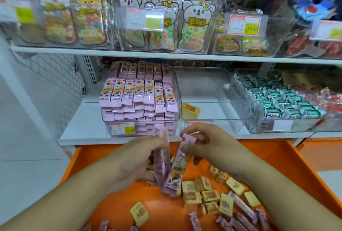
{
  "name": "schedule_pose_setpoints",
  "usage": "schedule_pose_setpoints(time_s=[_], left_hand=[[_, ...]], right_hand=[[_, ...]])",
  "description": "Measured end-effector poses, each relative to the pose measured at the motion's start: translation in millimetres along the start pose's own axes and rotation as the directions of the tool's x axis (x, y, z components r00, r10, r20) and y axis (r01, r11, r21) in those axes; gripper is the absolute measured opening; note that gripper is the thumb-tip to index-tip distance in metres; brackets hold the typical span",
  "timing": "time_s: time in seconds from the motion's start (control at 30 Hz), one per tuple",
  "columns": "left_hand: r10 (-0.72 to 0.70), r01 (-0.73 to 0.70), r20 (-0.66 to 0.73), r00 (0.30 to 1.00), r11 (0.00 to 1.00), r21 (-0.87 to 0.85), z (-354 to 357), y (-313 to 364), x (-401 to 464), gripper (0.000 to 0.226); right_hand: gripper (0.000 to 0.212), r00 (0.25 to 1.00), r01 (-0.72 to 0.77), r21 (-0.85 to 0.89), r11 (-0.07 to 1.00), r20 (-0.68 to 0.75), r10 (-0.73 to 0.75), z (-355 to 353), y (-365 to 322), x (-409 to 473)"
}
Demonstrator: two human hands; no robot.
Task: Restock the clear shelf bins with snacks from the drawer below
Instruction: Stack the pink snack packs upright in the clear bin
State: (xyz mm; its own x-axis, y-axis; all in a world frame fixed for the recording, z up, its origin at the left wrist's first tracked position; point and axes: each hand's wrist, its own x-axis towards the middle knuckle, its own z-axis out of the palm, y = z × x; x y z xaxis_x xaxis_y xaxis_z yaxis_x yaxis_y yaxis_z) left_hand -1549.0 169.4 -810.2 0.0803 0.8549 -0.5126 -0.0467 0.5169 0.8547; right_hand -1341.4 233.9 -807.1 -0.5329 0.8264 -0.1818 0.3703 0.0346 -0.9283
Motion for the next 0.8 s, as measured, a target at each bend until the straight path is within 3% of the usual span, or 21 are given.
schedule_pose_setpoints(time_s=[0.03,0.1,0.27,0.43,0.57,0.67,0.8], left_hand=[[0.016,-0.016,0.015,1.0,0.999,0.037,-1.9,1.2,0.8,0.018],[0.04,-0.044,0.03,0.999,0.987,0.155,-8.4,1.7,5.9,0.026],[0.191,-0.162,-0.066,0.979,0.937,0.31,-20.1,9.3,15.6,0.019],[0.279,-0.212,-0.122,0.952,0.895,0.393,-24.7,9.3,19.3,0.018],[0.269,-0.191,-0.15,0.951,0.897,0.399,-22.7,6.5,18.1,0.034],[0.248,-0.18,-0.145,0.958,0.912,0.37,-21.6,4.3,16.6,0.045],[0.25,-0.194,-0.178,0.952,0.94,0.281,-16.7,2.2,15.3,0.052]], right_hand=[[0.025,1.0,-0.003,-0.003,1.0,-0.008,0.003,-0.4,-0.8,6.1],[0.026,1.0,0.001,-0.009,1.0,-0.026,-0.002,-0.4,-0.2,20.3],[0.038,0.997,0.044,-0.025,0.999,-0.062,-0.045,-0.2,4.8,48.0],[0.021,0.994,0.075,0.046,0.996,-0.084,-0.071,-1.3,-0.3,56.2],[0.012,0.992,0.089,0.118,0.989,-0.097,-0.078,3.7,-4.6,55.3],[0.018,0.991,0.081,0.162,0.983,-0.116,-0.062,10.4,-3.9,51.9],[0.033,0.951,0.086,0.11,0.99,-0.305,-0.049,16.9,-4.4,46.3]])
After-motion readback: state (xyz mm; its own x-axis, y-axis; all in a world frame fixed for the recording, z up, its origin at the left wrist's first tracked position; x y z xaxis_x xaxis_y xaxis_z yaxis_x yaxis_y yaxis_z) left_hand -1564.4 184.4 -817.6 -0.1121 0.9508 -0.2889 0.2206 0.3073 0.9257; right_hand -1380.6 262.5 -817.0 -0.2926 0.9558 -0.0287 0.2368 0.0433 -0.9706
